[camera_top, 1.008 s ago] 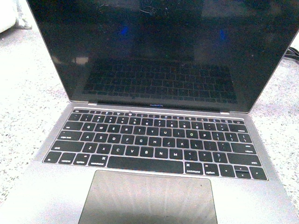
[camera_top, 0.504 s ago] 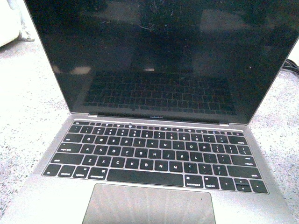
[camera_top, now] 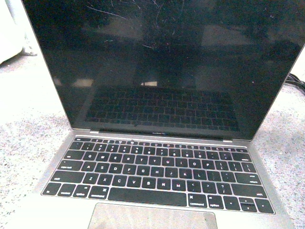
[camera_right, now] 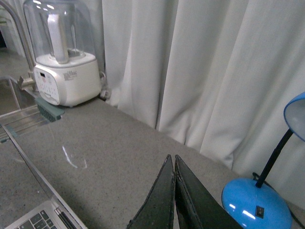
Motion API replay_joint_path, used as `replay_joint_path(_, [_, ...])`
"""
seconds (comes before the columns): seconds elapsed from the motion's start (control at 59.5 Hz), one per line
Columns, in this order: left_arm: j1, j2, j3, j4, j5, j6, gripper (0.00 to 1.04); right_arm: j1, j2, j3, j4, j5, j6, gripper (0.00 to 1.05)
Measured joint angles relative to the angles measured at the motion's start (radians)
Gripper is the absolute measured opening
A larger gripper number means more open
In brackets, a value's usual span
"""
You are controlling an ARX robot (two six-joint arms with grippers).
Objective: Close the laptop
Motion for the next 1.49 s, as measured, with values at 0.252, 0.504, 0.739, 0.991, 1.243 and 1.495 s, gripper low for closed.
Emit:
replay_joint_path(0.252, [0.008,0.129,0.093,-0.072,0.021,0.106,0.04,0.039,0.156,0.156,-0.267,0.001,-0.103,0.01])
replay_joint_path(0.504, [0.012,0.209,0.123,-0.108,0.053,0.216,0.04,0.080,0.208,0.256,-0.324,-0.064,-0.035,0.01])
replay_joint_path(0.739, [-0.017,0.266,0.181,-0.165,0.085,0.305,0.04,0.123,0.235,0.301,-0.343,-0.120,0.031,0.01])
replay_joint_path(0.991, [-0.029,0.312,0.225,-0.169,0.069,0.334,0.04,0.123,0.248,0.298,-0.269,-0.176,0.154,0.01])
replay_joint_path(1.243, [-0.044,0.330,0.184,-0.123,0.048,0.336,0.04,0.124,0.263,0.216,-0.053,-0.206,0.398,0.01])
replay_joint_path(1.495, [-0.039,0.328,0.145,-0.089,0.057,0.364,0.04,0.110,0.298,0.185,0.029,-0.131,0.512,0.01])
